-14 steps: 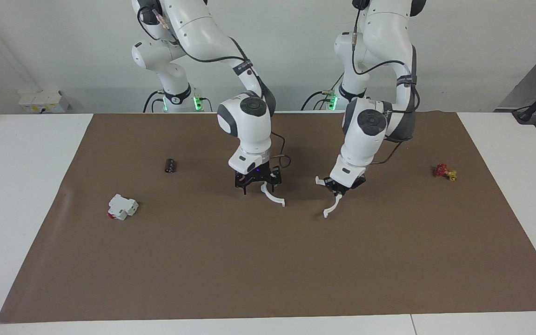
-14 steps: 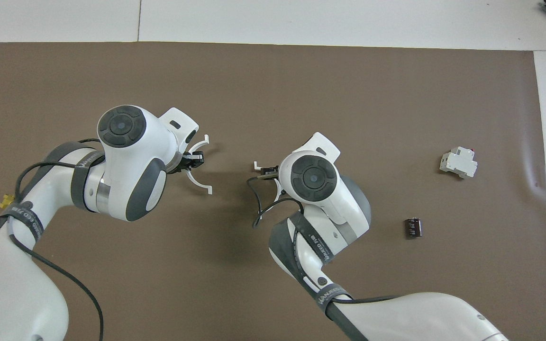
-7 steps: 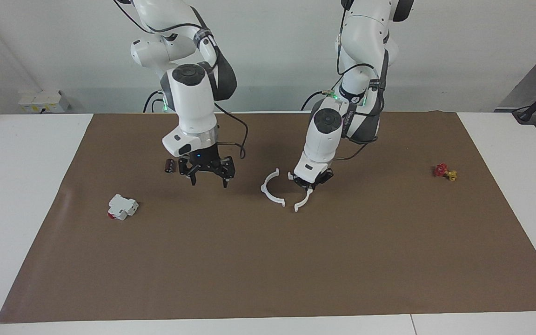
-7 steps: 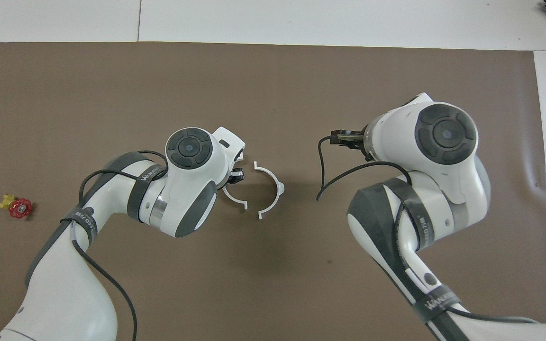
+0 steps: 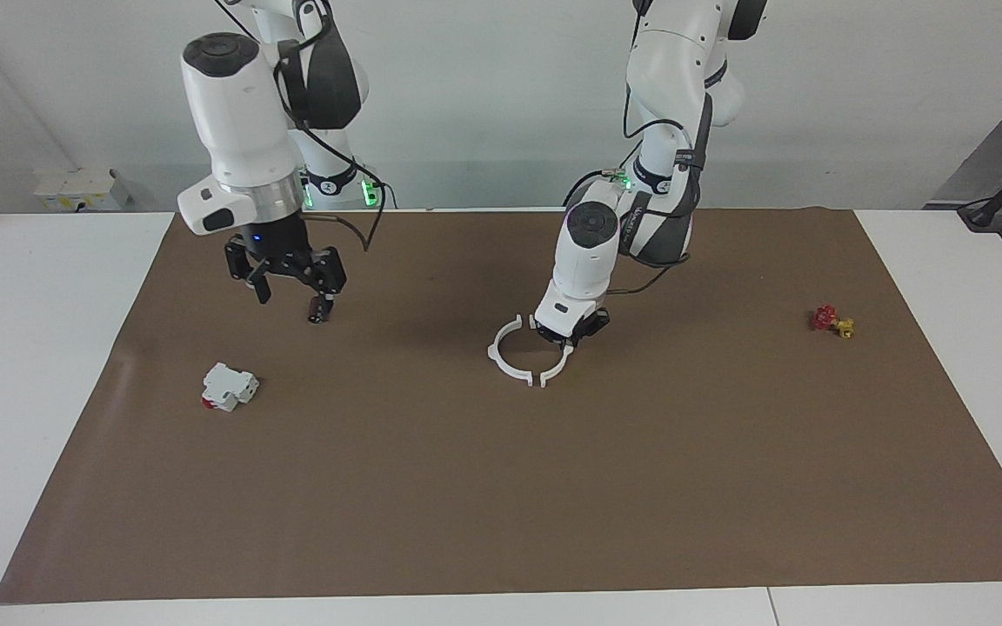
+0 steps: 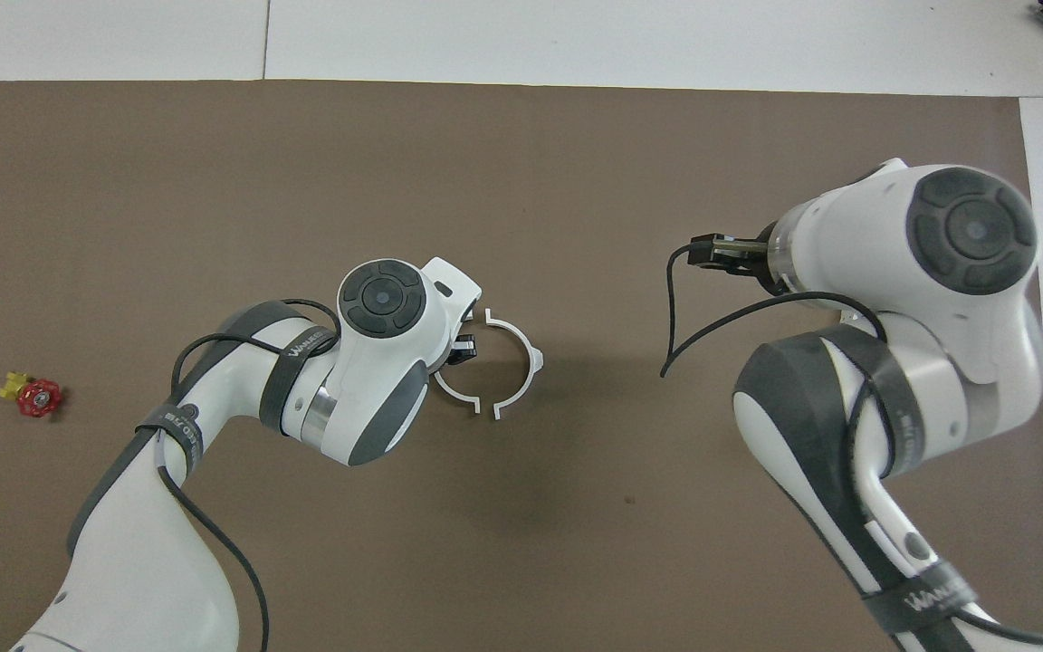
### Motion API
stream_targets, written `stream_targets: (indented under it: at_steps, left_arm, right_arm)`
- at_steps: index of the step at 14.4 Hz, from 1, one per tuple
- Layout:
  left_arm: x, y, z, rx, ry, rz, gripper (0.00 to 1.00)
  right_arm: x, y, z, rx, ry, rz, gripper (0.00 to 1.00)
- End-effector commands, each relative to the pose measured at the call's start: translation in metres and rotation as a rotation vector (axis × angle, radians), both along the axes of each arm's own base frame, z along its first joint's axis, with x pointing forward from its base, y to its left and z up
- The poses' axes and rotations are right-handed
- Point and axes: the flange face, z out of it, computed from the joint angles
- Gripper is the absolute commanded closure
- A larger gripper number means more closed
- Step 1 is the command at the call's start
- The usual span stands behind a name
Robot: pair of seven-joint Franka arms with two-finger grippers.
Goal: Assemble drain pipe with both arms
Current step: 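Open the right gripper and withdraw it while the left gripper holds the ring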
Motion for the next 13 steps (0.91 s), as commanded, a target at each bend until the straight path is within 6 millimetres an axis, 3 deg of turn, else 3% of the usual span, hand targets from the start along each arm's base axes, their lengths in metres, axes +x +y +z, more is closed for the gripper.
stream_targets:
  at_steps: [1, 3, 5, 9, 13]
  left_arm:
    - [-0.010, -0.002, 0.000, 0.016, -0.005, 0.000, 1.00]
    - [-0.013, -0.006, 0.000, 0.019, -0.007, -0.010, 1.00]
    - [-0.015, -0.005, -0.001, 0.037, -0.016, -0.023, 1.00]
    - [-0.020, -0.010, -0.001, 0.037, -0.024, -0.036, 1.00]
    - [-0.026, -0.018, -0.002, 0.042, -0.026, -0.003, 1.00]
  right_arm:
    - [-0.013, -0.037, 0.012, 0.028, 0.051, 0.009, 0.00]
    - [-0.019, -0.068, 0.019, 0.023, 0.072, 0.020, 0.00]
    - [-0.025, -0.083, 0.038, 0.020, 0.095, 0.036, 0.00]
    - [-0.028, -0.092, 0.082, 0.033, 0.138, 0.034, 0.00]
    - [-0.029, -0.085, 0.073, 0.037, 0.152, 0.040, 0.00]
